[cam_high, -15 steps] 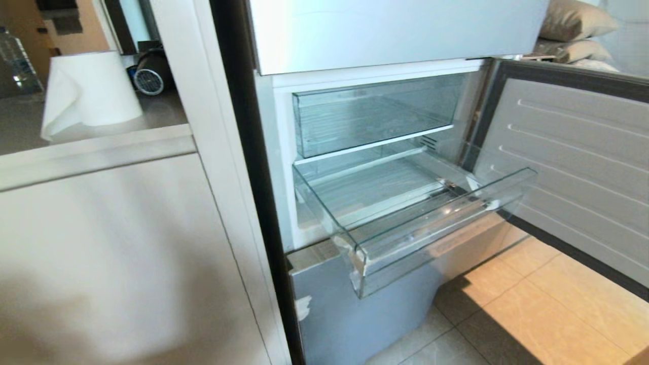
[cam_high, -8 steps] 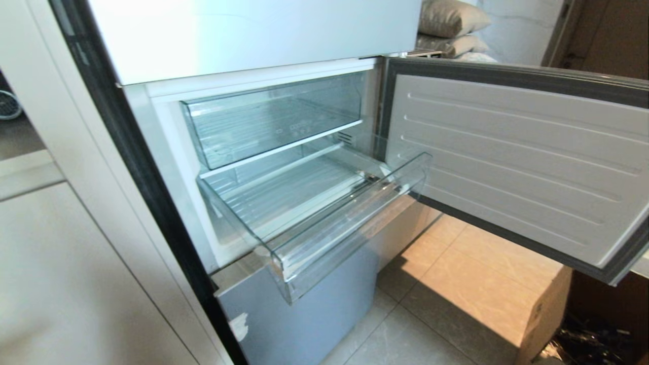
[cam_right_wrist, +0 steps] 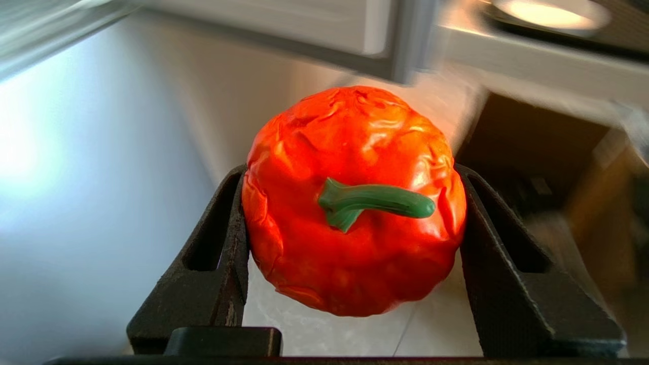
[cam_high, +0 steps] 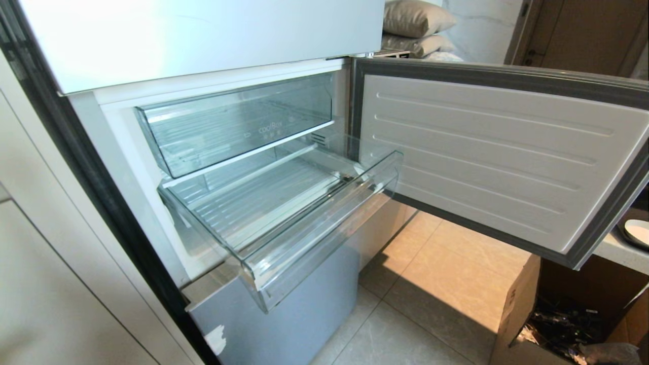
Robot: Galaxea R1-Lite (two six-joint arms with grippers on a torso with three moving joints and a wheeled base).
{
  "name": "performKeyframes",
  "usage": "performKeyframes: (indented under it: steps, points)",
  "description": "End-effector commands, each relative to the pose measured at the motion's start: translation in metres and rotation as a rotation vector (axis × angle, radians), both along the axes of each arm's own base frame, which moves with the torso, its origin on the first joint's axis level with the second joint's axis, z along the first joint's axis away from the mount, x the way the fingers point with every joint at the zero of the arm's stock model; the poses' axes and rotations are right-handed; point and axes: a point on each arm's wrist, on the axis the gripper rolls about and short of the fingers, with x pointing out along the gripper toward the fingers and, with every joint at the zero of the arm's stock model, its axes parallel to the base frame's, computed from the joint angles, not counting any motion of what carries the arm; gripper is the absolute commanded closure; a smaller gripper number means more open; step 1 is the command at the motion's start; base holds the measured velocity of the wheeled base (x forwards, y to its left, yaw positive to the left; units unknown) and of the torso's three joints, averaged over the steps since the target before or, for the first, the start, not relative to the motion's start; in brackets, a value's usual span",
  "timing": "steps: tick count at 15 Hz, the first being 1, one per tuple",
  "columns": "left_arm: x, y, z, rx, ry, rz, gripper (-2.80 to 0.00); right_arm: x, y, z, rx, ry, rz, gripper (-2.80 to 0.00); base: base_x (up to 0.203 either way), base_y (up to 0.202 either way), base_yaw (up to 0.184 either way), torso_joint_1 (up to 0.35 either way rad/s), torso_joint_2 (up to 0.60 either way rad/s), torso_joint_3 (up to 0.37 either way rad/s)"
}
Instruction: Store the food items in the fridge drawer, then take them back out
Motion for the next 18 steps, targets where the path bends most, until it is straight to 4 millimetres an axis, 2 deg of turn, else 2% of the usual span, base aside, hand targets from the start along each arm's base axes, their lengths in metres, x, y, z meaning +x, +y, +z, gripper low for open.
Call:
performKeyframes:
  steps: [1, 4, 8, 11, 14, 18]
  points:
    - [0.000, 0.000, 0.000, 0.000, 0.001, 0.000, 0.00, 0.039, -0.009, 0.020, 0.105, 0.177, -0.163, 0.00, 0.000, 0.000, 0.000, 0.000, 0.00, 0.000]
    - [0.000, 0.000, 0.000, 0.000, 0.001, 0.000, 0.00, 0.085, -0.054, 0.035, 0.238, 0.239, -0.509, 0.00, 0.000, 0.000, 0.000, 0.000, 0.00, 0.000]
    - [0.000, 0.000, 0.000, 0.000, 0.001, 0.000, 0.00, 0.127, -0.124, 0.044, 0.312, 0.209, -0.675, 0.00, 0.000, 0.000, 0.000, 0.000, 0.00, 0.000]
    - [0.000, 0.000, 0.000, 0.000, 0.001, 0.000, 0.00, 0.155, -0.163, 0.046, 0.335, 0.201, -0.696, 0.00, 0.000, 0.000, 0.000, 0.000, 0.00, 0.000]
    - [0.000, 0.000, 0.000, 0.000, 0.001, 0.000, 0.00, 0.187, -0.197, 0.047, 0.343, 0.180, -0.645, 0.00, 0.000, 0.000, 0.000, 0.000, 0.00, 0.000]
    - [0.000, 0.000, 0.000, 0.000, 0.001, 0.000, 0.00, 0.231, -0.236, 0.036, 0.375, 0.179, -0.558, 0.00, 0.000, 0.000, 0.000, 0.000, 0.00, 0.000]
